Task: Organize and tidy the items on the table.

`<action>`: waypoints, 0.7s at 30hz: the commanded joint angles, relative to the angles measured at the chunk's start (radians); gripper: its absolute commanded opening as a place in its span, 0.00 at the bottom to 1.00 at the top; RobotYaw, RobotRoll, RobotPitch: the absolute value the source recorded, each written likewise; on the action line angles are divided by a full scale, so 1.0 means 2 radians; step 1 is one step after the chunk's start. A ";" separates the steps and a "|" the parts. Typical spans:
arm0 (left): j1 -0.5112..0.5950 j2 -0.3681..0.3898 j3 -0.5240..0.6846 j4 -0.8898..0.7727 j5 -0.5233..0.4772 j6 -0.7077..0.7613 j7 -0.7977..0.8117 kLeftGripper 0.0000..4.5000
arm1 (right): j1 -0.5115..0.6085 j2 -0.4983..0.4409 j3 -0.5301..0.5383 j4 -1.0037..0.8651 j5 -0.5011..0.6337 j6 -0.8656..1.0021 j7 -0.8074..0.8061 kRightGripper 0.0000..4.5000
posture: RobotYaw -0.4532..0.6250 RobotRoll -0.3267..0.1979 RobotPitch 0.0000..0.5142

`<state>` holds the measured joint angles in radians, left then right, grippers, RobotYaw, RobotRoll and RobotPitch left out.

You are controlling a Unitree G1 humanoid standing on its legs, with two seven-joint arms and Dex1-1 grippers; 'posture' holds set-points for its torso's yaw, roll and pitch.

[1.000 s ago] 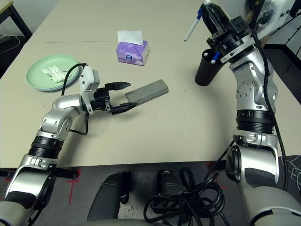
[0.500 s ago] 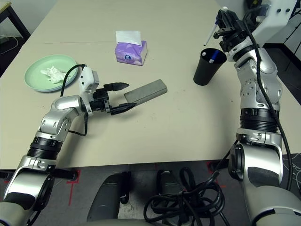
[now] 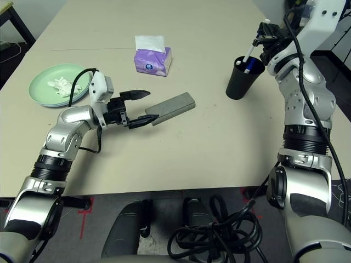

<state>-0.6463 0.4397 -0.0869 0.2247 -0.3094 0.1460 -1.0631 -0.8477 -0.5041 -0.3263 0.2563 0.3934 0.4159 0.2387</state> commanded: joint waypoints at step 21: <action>-0.003 -0.014 0.015 0.017 0.011 -0.006 0.045 1.00 | 0.082 0.027 0.019 -0.091 0.053 -0.086 0.173 0.99 | 0.43 0.62 0.28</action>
<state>-0.6508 0.4218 -0.0721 0.2531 -0.2971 0.1328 -1.0102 -0.7205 -0.4569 -0.3058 0.1087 0.4739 0.2763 0.5227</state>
